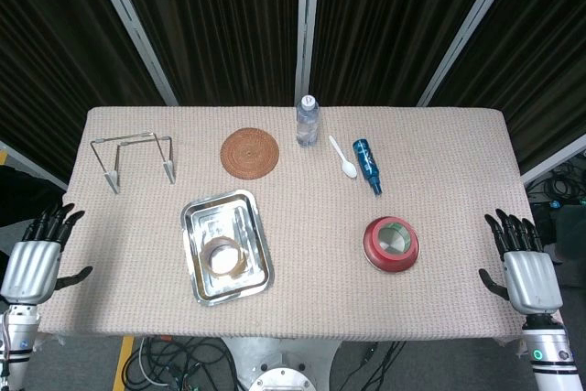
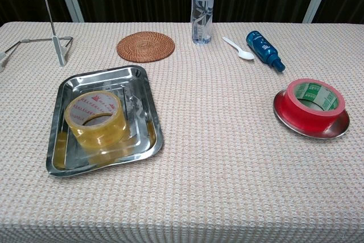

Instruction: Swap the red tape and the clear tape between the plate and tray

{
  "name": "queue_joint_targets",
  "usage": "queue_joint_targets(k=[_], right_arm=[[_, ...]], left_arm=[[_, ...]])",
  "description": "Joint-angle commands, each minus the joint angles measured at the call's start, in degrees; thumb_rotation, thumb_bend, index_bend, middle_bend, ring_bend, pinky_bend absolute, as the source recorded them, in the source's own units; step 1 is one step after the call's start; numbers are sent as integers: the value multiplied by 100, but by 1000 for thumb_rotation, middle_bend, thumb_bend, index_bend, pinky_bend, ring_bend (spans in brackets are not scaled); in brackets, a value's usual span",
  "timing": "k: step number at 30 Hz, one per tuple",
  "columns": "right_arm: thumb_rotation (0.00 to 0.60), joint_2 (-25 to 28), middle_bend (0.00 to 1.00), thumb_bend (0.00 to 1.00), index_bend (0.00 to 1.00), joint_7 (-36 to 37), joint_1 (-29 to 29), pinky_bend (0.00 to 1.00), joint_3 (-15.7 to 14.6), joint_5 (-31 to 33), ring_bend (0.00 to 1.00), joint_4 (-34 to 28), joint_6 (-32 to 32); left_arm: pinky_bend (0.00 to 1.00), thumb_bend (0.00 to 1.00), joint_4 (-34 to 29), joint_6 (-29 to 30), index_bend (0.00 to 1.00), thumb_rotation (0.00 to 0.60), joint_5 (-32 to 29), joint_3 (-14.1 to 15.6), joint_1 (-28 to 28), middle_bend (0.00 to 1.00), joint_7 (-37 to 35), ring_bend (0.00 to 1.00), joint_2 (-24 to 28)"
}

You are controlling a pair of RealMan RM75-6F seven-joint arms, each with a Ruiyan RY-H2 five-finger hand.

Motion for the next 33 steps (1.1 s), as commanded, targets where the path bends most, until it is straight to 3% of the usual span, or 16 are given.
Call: queue_joint_targets(k=[1, 11, 17, 27, 33], right_arm=[[600, 13, 0, 176, 0, -7, -6, 0, -5, 8, 0, -4, 0], [600, -26, 0, 157, 0, -147, 201, 0, -36, -9, 0, -106, -360], [600, -29, 0, 155, 0, -505, 648, 0, 4, 113, 0, -383, -1097], [600, -445, 0, 155, 0, -1224, 1569, 0, 316, 970, 0, -403, -2394], [600, -780, 0, 155, 0, -1564, 1925, 0, 361, 1506, 0, -206, -2814]], left_arm=[[159, 61, -9, 9, 140, 600, 7, 5, 4, 79, 2, 0, -6], [160, 61, -94, -9, 140, 600, 45, 21, -9, 79, 16, 0, 43], [160, 61, -71, -2, 141, 600, 89, 91, 27, 79, -45, 0, 2], [160, 61, 130, 25, 140, 600, 157, 149, 63, 79, -300, 0, -181], [159, 61, 201, 28, 140, 600, 142, 167, 94, 79, -381, 0, -183]])
